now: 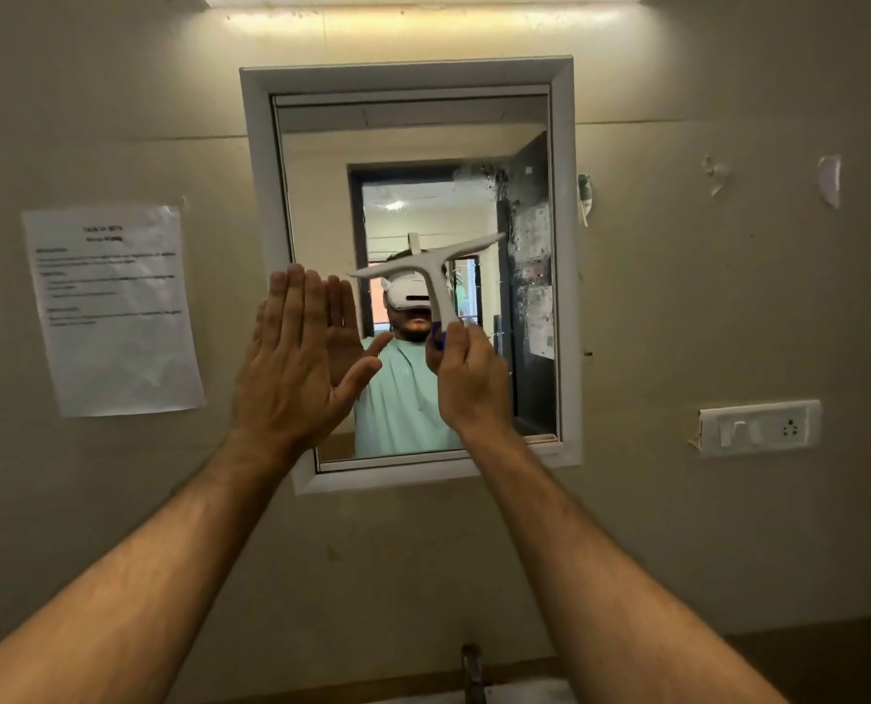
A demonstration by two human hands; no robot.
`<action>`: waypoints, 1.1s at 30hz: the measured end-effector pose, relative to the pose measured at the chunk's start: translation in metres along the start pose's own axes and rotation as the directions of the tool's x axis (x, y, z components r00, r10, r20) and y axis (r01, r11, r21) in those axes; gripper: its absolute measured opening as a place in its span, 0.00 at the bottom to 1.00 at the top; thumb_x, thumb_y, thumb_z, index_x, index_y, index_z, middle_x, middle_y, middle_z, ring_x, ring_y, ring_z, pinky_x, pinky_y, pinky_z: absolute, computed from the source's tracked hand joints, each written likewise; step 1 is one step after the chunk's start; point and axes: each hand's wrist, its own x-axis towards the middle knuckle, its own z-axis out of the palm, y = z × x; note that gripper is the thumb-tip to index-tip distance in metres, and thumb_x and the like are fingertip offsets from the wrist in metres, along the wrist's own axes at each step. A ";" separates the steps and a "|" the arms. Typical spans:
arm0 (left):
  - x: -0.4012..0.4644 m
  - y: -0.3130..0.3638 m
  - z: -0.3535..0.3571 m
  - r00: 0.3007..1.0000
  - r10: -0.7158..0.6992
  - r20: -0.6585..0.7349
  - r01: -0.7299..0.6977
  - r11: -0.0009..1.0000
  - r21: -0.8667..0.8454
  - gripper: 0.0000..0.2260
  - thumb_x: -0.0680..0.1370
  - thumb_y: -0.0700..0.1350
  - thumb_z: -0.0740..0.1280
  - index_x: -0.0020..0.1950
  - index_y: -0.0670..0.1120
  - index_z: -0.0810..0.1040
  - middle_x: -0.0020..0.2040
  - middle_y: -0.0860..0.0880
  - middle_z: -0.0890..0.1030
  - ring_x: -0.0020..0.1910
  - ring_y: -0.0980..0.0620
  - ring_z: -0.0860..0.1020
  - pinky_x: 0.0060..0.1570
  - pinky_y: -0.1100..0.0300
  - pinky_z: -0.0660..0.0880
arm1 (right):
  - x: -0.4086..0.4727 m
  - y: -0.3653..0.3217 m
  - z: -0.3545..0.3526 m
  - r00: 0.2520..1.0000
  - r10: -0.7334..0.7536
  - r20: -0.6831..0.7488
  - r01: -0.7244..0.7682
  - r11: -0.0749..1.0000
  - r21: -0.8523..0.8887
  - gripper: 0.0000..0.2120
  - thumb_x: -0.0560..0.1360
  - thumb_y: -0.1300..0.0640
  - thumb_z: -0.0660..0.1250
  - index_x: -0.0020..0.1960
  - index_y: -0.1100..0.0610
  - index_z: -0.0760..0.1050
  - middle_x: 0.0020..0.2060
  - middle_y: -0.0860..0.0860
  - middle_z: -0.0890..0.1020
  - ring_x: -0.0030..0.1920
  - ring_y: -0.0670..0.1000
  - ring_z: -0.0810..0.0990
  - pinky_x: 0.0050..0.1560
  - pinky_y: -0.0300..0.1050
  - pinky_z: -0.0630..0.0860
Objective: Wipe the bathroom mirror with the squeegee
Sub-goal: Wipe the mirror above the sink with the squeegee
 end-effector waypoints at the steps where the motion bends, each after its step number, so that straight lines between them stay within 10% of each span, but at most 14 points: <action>1: 0.002 0.000 0.000 1.000 -0.004 0.001 0.004 1.000 -0.001 0.44 0.78 0.70 0.48 0.81 0.41 0.40 0.83 0.41 0.41 0.82 0.45 0.40 0.80 0.48 0.42 | 0.008 -0.011 -0.002 1.000 -0.020 0.006 0.019 1.000 0.019 0.18 0.83 0.41 0.48 0.54 0.50 0.72 0.42 0.47 0.80 0.45 0.51 0.80 0.51 0.62 0.79; 24: 0.034 0.005 0.003 0.999 0.021 -0.042 -0.018 0.998 0.063 0.43 0.79 0.71 0.46 0.82 0.42 0.40 0.83 0.43 0.40 0.82 0.47 0.40 0.80 0.52 0.39 | 0.072 -0.075 -0.024 1.000 -0.005 -0.003 0.006 0.963 0.270 0.16 0.82 0.42 0.51 0.52 0.51 0.73 0.42 0.54 0.81 0.44 0.57 0.82 0.51 0.66 0.80; 33: 0.038 0.015 0.004 0.999 0.039 -0.038 -0.037 0.998 0.044 0.43 0.79 0.71 0.45 0.82 0.42 0.40 0.82 0.43 0.39 0.82 0.46 0.40 0.79 0.53 0.36 | 0.064 -0.047 -0.013 0.988 -0.108 -0.114 0.122 0.985 0.122 0.13 0.83 0.44 0.54 0.46 0.46 0.73 0.37 0.45 0.79 0.40 0.45 0.80 0.38 0.41 0.75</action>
